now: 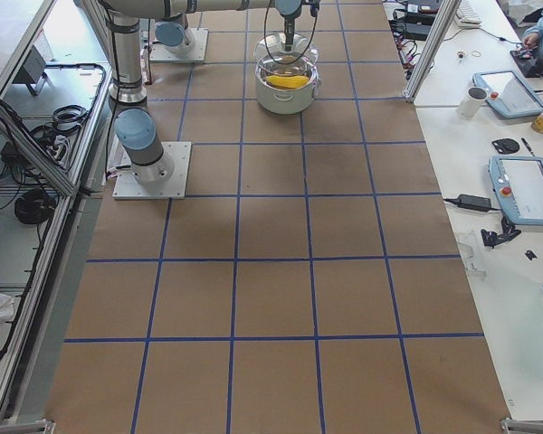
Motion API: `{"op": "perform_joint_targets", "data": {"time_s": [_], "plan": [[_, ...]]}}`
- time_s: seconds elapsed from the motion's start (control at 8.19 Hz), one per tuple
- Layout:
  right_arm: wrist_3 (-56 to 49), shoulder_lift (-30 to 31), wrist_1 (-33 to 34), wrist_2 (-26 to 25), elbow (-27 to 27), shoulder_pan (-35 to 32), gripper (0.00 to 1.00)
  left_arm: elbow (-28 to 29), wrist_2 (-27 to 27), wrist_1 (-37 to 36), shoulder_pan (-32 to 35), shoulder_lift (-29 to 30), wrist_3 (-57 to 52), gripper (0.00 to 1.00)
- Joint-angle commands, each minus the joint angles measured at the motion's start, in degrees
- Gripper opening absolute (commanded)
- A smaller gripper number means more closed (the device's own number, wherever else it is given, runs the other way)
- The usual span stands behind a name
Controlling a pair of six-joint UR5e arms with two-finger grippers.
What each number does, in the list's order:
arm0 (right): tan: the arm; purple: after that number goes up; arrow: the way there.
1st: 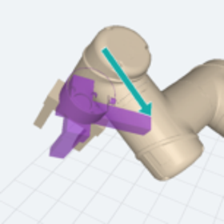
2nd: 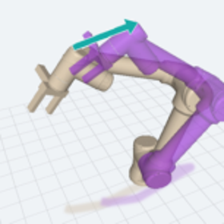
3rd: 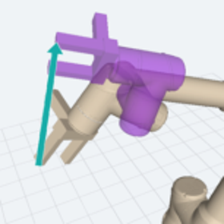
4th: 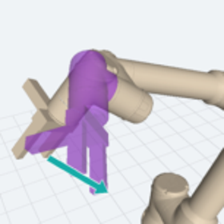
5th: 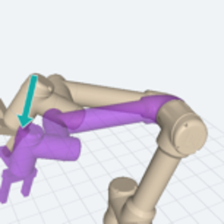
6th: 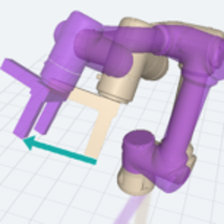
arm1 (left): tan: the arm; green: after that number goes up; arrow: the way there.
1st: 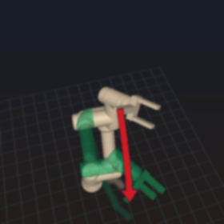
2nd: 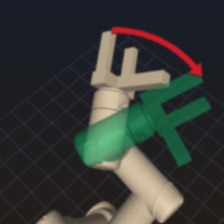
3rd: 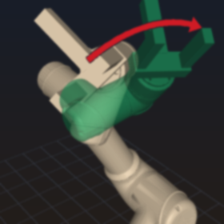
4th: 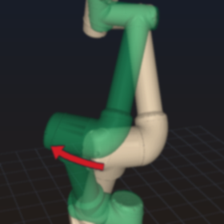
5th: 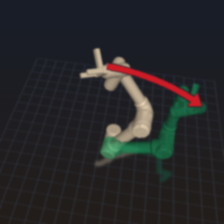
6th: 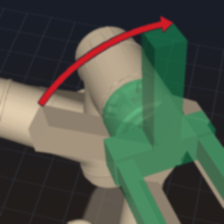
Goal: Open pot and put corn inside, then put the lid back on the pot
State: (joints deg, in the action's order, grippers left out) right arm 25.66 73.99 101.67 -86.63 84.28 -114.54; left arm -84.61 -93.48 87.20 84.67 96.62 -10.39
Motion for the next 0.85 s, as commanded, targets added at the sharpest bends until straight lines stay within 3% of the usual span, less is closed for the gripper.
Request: {"op": "perform_joint_targets", "data": {"time_s": [0.0, 0.24, 0.73], "plan": [[1.0, -1.0, 2.7, -0.7, 2.2, -0.2, 0.00, 0.1, -0.3, 0.7, 0.1, -2.8, 0.6, 1.00], [1.0, -2.1, 4.2, -0.9, 2.3, -0.2, 0.00, 0.1, -0.1, 3.3, 0.1, -4.0, 0.6, 1.00], [0.4, -3.3, 4.8, -3.4, 2.5, -0.2, 0.00, 0.0, 0.2, 1.9, 0.2, -4.9, 4.0, 1.00]]}}
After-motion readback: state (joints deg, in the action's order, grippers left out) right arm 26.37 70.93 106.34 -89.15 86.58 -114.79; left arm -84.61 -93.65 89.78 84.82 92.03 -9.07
